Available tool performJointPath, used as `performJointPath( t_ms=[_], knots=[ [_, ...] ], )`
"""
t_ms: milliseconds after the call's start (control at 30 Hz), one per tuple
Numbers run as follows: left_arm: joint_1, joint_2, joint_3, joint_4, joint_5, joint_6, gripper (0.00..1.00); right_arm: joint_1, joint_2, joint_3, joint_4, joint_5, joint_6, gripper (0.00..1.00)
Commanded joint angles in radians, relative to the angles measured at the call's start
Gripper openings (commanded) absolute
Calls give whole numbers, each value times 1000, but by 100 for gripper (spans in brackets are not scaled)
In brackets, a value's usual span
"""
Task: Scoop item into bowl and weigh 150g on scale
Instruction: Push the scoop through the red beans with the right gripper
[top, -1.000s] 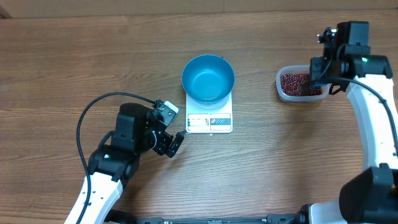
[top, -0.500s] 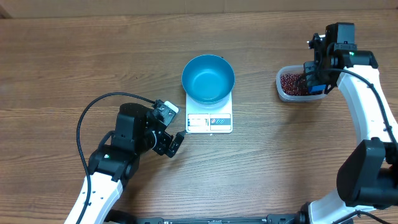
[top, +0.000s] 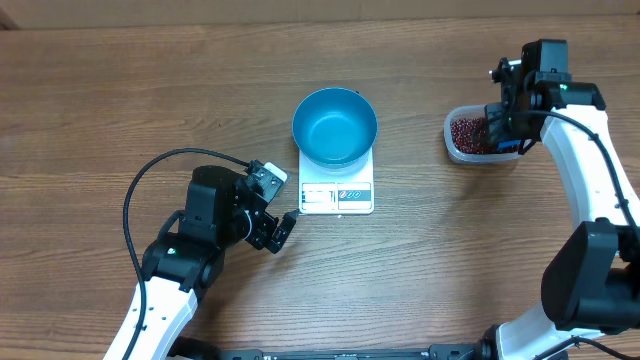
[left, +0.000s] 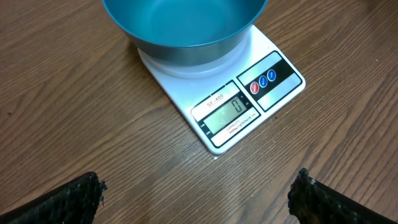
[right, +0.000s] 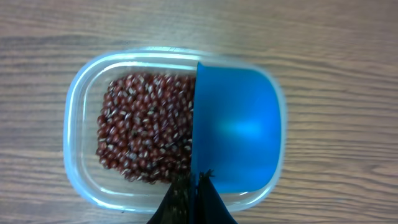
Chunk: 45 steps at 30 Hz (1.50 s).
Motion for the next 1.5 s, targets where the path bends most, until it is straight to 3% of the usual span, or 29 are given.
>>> performJointPath(
  t_ms=[0, 667, 1467],
  knots=[
    [3, -10, -5, 3, 2, 0, 100, -6, 26, -42, -5, -63, -2, 4],
    [3, -10, -5, 3, 2, 0, 100, -6, 27, -47, -33, -206, 82, 4],
    [3, -11, -5, 3, 2, 0, 100, -6, 74, -47, -52, -323, 82, 4]
  ],
)
